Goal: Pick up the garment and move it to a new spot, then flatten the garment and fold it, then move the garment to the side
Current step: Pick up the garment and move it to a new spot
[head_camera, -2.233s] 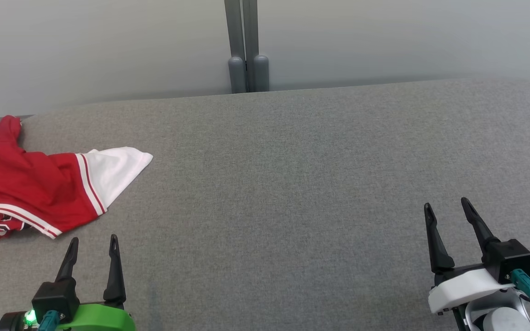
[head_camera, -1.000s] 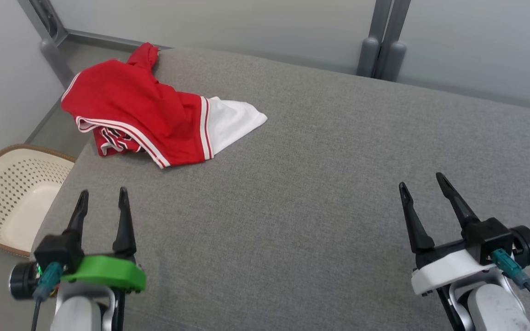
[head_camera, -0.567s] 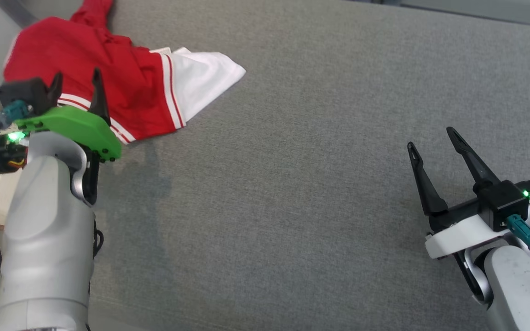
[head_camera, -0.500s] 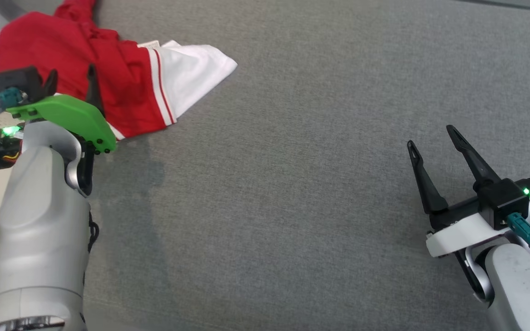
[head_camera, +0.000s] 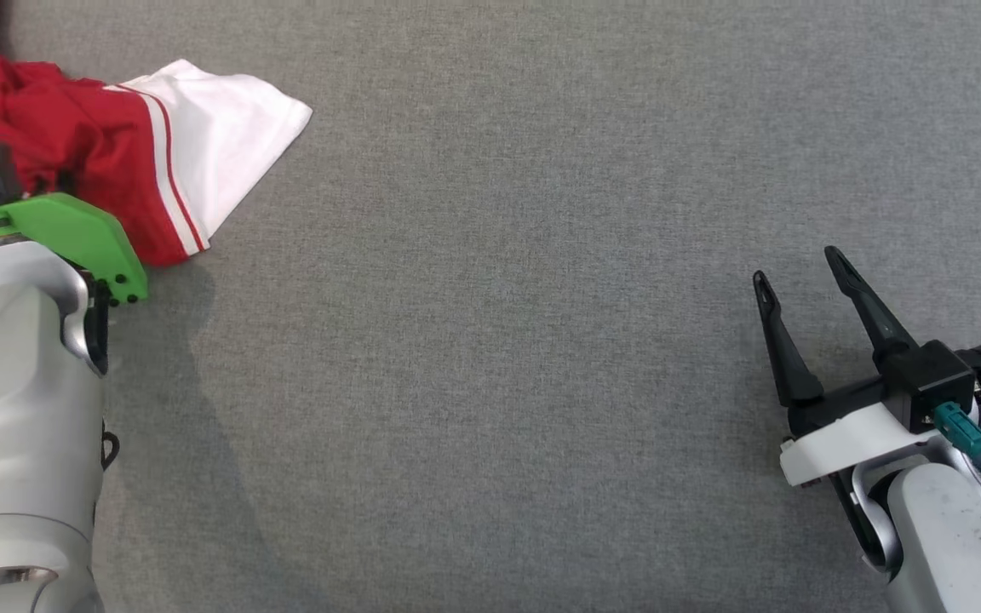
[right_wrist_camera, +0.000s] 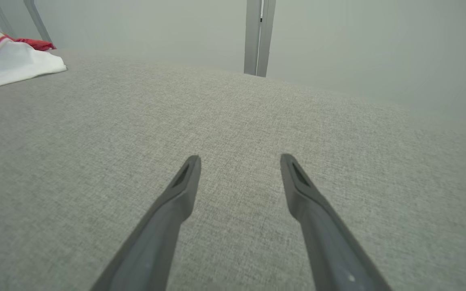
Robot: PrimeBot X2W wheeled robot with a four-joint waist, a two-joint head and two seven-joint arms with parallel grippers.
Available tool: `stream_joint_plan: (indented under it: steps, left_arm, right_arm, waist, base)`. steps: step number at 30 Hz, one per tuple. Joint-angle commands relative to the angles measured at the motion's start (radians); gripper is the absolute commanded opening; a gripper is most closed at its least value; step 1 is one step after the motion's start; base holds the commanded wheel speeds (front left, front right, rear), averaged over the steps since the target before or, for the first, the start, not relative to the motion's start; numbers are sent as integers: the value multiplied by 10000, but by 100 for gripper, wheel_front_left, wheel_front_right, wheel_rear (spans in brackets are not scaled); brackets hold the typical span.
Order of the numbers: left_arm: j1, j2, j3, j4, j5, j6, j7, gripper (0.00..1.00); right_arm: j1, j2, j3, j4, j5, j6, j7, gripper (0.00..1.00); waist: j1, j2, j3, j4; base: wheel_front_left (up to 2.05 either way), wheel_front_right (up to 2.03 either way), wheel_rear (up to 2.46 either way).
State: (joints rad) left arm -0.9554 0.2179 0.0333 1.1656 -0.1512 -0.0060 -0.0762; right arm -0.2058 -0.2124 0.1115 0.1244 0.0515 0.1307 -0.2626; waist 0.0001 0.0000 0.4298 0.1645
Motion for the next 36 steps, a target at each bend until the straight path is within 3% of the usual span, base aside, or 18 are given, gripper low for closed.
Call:
stream_joint_plan:
  steps: [1, 5, 12, 19, 25, 31, 36]
  left_arm:
    - [-162, 75, 133, -161, -218, -100, -479, 0]
    - [192, 23, 34, -739, -221, -368, -1454, 0]
    - [830, -286, -515, -3128, -8, -723, -1617, 0]
    - [2154, -956, -1259, -7962, -394, -968, 124, 0]
    - [3373, -1364, -2548, -12320, -865, -1071, 1989, 0]
    - [3474, -1604, -4260, -14464, -1443, -962, 2915, 0]
    - [3120, -1649, -5125, -14624, -1741, -553, 3330, 0]
  right_arm:
    - [140, 94, -85, 47, 51, 1, -35, 100]
    - [479, 420, -254, 223, 74, 1, -35, 100]
    - [978, 943, -396, 413, 209, 1, -35, 100]
    - [1148, 1272, -518, 388, 300, 1, -33, 100]
    - [1029, 1459, -563, 419, 386, 1, -33, 100]
    - [953, 1562, -623, 418, 442, 1, -33, 100]
    - [867, 1608, -671, 394, 535, 1, -33, 100]
  waist:
    - [-1, 0, -404, 71]
    - [-1, 0, -1034, 154]
    - [-1, 0, -2031, -104]
    - [-1, 0, -2297, -907]
    - [-1, 0, -2152, -1904]
    - [-1, 0, -2020, -2926]
    - [-1, 0, -1881, -3634]
  base:
    - [0, 0, 0]
    - [0, 0, 0]
    - [0, 0, 0]
    - [0, 0, 0]
    - [0, 0, 0]
    - [0, 0, 0]
    - [0, 0, 0]
